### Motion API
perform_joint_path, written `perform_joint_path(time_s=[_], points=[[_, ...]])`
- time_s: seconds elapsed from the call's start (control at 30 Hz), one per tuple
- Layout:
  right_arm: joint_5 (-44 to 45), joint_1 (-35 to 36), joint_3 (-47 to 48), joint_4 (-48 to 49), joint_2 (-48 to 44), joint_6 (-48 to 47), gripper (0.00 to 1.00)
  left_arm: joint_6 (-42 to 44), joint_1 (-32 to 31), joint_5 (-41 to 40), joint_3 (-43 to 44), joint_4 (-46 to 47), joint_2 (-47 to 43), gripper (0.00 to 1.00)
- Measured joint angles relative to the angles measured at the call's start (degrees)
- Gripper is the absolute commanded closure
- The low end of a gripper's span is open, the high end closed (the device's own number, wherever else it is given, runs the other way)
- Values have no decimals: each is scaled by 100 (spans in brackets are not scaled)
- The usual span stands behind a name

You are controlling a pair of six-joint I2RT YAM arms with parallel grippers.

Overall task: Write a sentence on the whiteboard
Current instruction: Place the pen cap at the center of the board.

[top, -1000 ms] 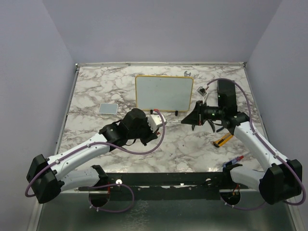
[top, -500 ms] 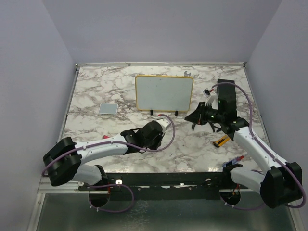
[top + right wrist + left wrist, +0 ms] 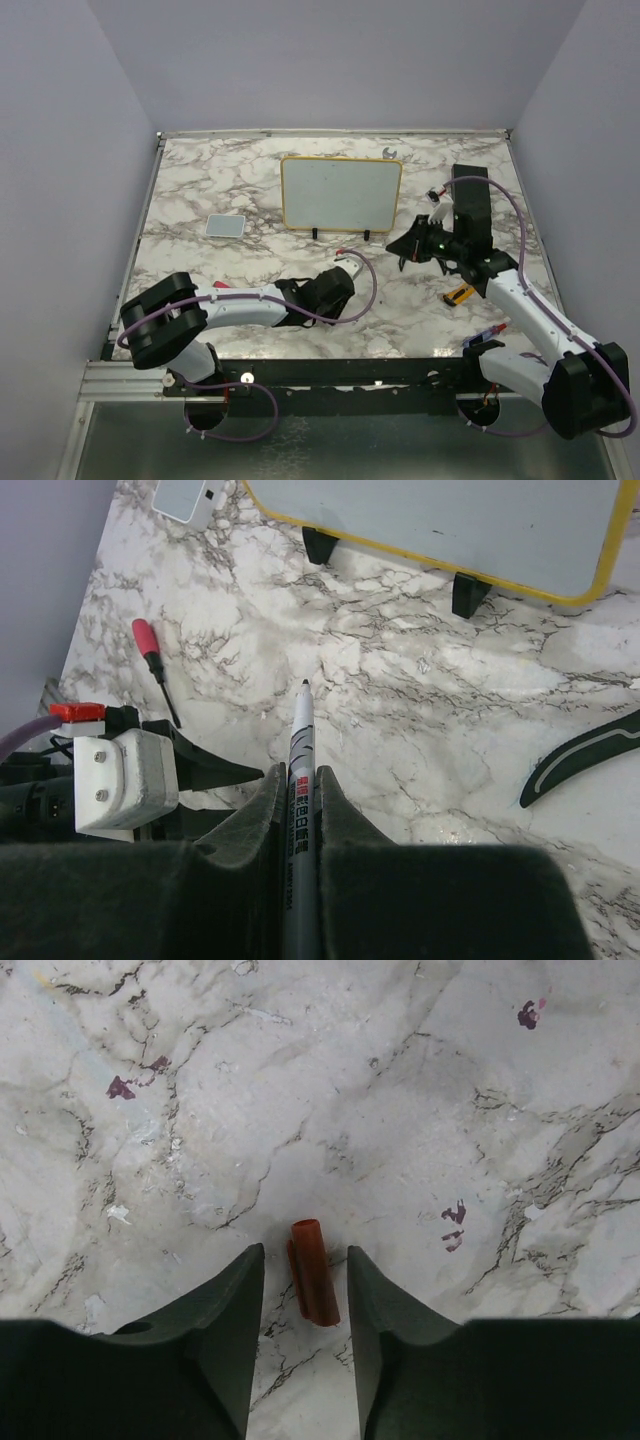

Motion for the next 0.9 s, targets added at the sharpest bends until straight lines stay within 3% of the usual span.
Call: perform_joint_path(time_s=[0.1, 0.17, 0.2, 0.47, 0.63, 0.9], points=[[83, 0, 0, 2, -22, 0, 100, -42, 0, -59, -4, 2, 68, 37], [125, 0, 0, 2, -63, 0, 100, -61, 0, -90, -9, 4, 68, 10], [144, 0, -2, 2, -85, 7, 100, -57, 0, -109, -9, 4, 66, 2], [310, 4, -129, 96, -417, 61, 100, -46, 31, -184, 83, -249, -446, 1], [507, 22, -238, 249, -758, 109, 100, 177, 317, -225, 846, -957, -1019, 1], [1023, 404, -243, 907, -796, 205, 100, 931, 2465, 354, 2079, -1340, -1652, 1]])
